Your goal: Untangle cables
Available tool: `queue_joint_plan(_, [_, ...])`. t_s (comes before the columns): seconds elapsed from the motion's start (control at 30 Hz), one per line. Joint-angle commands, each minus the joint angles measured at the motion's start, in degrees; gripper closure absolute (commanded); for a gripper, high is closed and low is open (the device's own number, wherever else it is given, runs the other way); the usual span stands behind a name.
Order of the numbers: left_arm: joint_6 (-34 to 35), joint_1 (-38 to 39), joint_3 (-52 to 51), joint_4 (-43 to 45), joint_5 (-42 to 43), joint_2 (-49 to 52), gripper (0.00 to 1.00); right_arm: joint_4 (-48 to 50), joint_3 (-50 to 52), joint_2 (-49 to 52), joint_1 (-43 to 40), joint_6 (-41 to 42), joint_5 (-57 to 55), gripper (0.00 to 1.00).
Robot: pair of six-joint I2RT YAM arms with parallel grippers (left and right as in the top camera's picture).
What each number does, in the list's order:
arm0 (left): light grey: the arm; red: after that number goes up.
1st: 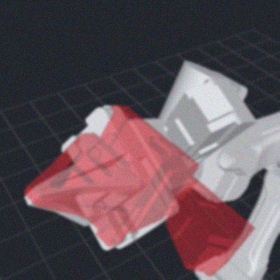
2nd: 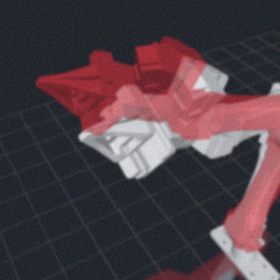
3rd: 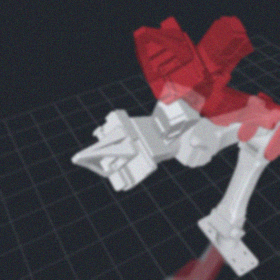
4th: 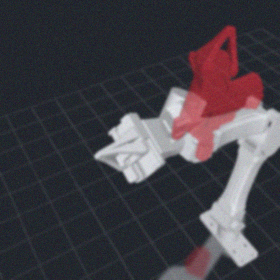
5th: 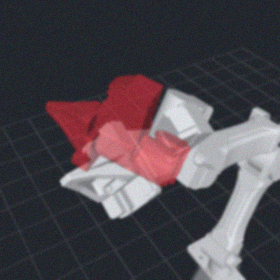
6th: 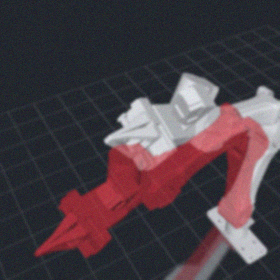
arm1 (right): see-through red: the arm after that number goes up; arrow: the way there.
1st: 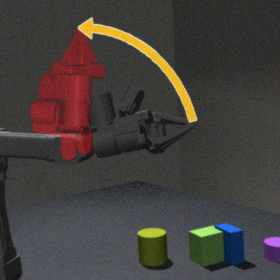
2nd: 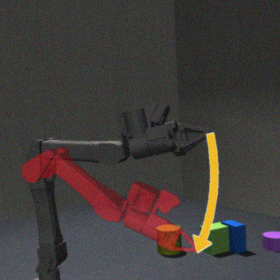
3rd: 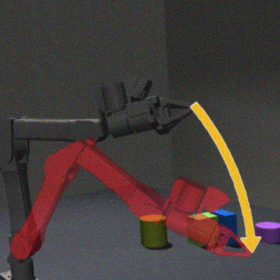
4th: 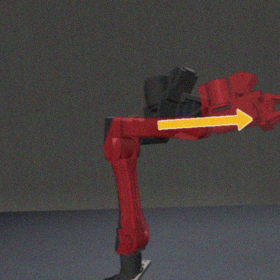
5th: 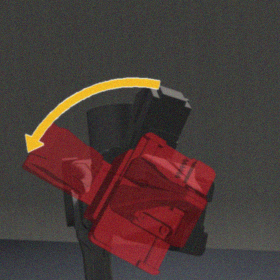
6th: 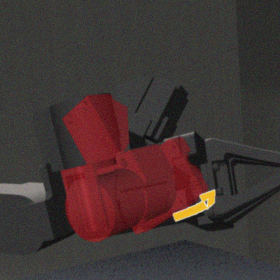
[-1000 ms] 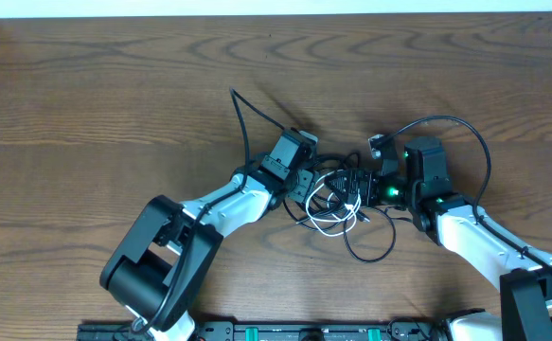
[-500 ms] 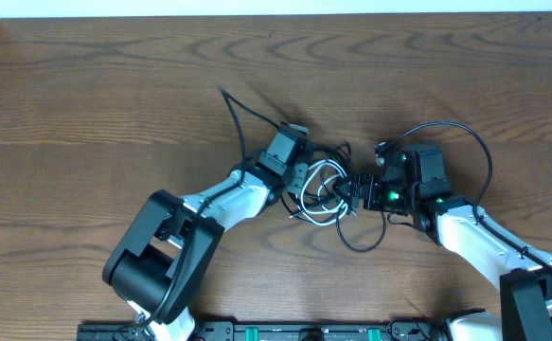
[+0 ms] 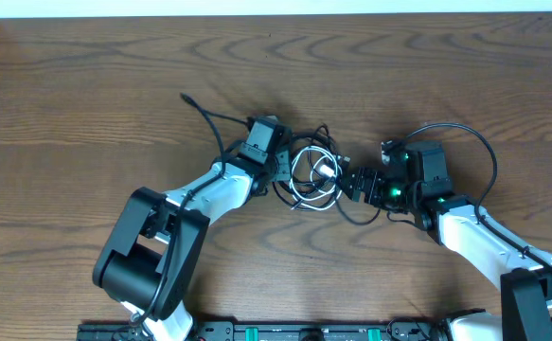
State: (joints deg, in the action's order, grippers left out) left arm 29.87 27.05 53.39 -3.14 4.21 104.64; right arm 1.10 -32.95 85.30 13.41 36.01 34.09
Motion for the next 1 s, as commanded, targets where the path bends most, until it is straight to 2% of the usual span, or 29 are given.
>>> queue_joint_plan(0.0, [12.9,0.0,-0.7,-0.5,1.2,-0.9,0.92,1.9,-0.4,0.3,0.1,1.6,7.9,0.16])
queue_joint_plan(0.17, [12.9,0.0,-0.7,-0.5,0.9,-0.9,0.92,4.6,-0.4,0.3,2.0,-4.7,7.8,0.3])
queue_joint_plan(0.3, [12.9,0.0,-0.7,-0.7,0.9,-0.9,0.92,6.0,-0.4,0.3,3.7,-4.8,4.9,0.34])
queue_joint_plan(0.43, [12.9,0.0,-0.7,-0.7,0.9,-0.9,0.92,6.1,-0.4,0.3,5.5,-5.2,2.3,0.29])
queue_joint_plan(0.53, [12.9,0.0,-0.7,-0.7,0.9,-0.9,0.93,6.4,-0.4,0.3,8.0,-9.4,-1.7,0.29])
queue_joint_plan(0.6, [12.9,0.0,-0.7,-0.7,0.4,-0.9,0.92,7.0,-0.4,0.3,9.8,-11.9,-4.3,0.22])
queue_joint_plan(0.7, [12.9,0.0,-0.8,-0.7,0.3,-0.9,0.93,8.7,-0.4,0.3,13.0,-15.2,-9.5,0.19])
queue_joint_plan(0.83, [12.9,0.0,-0.8,-1.1,0.3,-0.9,0.93,10.4,-0.4,0.3,16.7,-16.8,-18.5,0.19])
queue_joint_plan(0.97, [12.9,0.0,-0.8,-1.1,0.3,-0.9,0.92,14.1,-0.4,1.3,19.5,-23.6,-21.8,0.23])
